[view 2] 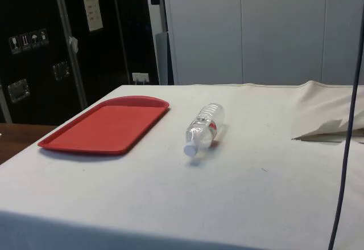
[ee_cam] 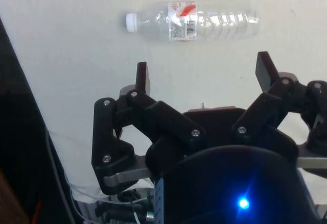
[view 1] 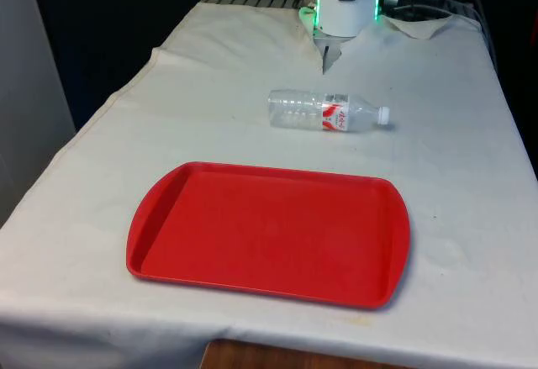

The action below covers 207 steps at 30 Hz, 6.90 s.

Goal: Place the bottle upright on the tray.

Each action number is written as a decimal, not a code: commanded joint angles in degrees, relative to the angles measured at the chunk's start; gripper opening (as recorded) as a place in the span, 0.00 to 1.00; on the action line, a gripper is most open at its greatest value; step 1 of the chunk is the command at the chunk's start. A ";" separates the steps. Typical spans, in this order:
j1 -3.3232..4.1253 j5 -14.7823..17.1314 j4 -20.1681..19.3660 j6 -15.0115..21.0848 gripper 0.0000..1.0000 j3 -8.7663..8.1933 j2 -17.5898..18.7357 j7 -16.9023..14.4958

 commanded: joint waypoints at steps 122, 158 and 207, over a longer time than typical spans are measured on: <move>1.03 0.11 -26.24 14.38 1.00 2.58 -5.33 4.70; 1.60 -0.11 -27.85 18.91 1.00 3.09 -2.86 -4.93; 1.95 -0.34 -32.14 30.31 1.00 4.24 -0.80 -20.74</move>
